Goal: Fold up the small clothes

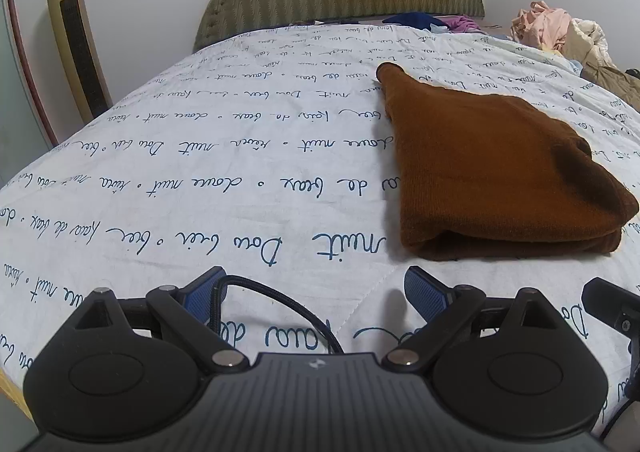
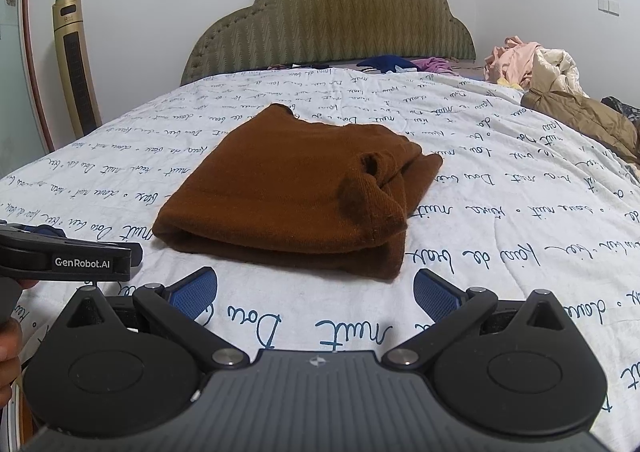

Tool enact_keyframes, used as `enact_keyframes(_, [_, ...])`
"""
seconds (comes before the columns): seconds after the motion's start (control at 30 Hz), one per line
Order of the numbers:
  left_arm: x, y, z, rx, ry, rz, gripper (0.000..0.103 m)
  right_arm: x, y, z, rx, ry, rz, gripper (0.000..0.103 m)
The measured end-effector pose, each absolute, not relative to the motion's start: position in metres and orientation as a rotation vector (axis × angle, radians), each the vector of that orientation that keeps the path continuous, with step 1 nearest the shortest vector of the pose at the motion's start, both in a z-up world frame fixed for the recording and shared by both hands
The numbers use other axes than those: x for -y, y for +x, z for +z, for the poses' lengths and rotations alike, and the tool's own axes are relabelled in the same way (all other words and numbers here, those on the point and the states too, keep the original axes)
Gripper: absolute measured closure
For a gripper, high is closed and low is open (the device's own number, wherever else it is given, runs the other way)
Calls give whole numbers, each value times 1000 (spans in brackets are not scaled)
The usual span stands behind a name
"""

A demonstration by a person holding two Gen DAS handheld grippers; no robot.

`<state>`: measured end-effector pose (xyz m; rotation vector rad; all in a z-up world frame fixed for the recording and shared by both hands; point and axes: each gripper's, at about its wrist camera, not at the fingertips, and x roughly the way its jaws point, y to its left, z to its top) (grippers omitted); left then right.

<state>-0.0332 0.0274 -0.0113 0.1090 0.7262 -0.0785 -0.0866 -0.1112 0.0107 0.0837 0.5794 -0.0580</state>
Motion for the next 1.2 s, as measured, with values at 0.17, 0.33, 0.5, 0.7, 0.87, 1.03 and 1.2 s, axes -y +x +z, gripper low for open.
enact_keyframes(0.17, [-27, -35, -10, -723, 110, -82, 7, 110, -87, 11, -580, 78, -57, 0])
enact_keyframes(0.33, [-27, -36, -9, -725, 104, -84, 7, 110, -87, 11, -581, 78, -57, 0])
enact_keyframes(0.5, [-27, -36, -7, -727, 104, -84, 7, 109, -87, 12, -578, 76, -54, 0])
enact_keyframes(0.7, [-27, -36, -5, -724, 103, -88, 7, 109, -87, 14, -576, 73, -49, 0])
enact_keyframes(0.87, [-26, -36, -5, -729, 106, -87, 7, 109, -86, 14, -576, 72, -49, 0])
enact_keyframes(1.03, [-26, -35, -6, -731, 108, -86, 7, 108, -86, 14, -575, 73, -48, 0])
enact_keyframes(1.2, [-26, -36, -6, -729, 111, -87, 7, 108, -86, 15, -576, 72, -48, 0])
